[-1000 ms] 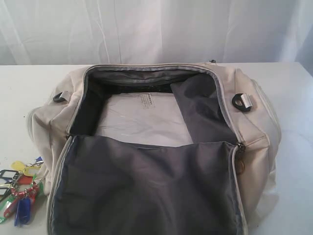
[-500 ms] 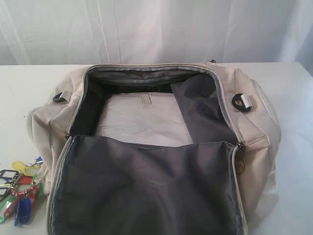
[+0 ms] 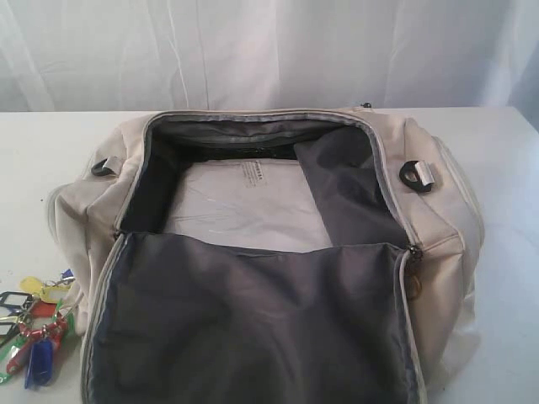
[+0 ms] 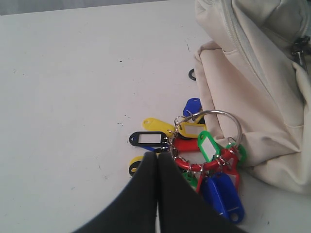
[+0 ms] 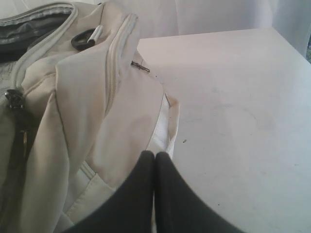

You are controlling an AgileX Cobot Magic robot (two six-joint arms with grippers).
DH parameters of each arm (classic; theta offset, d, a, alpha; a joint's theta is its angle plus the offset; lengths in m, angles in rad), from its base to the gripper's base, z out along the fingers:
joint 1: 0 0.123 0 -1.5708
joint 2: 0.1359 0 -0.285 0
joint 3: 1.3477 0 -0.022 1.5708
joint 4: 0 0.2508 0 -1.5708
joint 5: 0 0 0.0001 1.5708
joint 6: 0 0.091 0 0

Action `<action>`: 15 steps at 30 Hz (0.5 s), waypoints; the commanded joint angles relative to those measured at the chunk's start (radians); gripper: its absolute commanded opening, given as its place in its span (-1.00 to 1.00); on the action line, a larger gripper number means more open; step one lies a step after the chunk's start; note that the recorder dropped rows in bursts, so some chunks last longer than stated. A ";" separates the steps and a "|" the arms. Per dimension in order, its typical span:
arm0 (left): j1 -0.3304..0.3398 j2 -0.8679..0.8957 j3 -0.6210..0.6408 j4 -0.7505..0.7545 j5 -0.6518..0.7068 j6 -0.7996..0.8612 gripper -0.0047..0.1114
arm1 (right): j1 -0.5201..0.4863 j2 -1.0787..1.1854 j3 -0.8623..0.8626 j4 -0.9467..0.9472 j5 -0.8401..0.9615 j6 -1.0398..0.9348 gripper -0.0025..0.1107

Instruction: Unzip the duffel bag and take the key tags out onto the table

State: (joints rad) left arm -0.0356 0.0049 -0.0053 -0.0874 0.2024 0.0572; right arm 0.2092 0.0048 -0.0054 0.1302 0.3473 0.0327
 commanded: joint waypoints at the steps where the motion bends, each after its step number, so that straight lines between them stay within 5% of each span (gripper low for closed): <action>1: 0.003 -0.005 0.005 -0.009 -0.001 -0.009 -0.92 | 0.005 -0.005 0.005 0.000 -0.009 -0.001 -0.96; 15: 0.003 -0.005 0.005 -0.009 -0.001 -0.009 -0.92 | 0.005 -0.005 0.005 0.000 0.005 -0.003 -0.96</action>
State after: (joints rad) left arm -0.0356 0.0049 -0.0053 -0.0874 0.2024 0.0572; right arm 0.2092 0.0048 -0.0054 0.1302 0.3461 0.0327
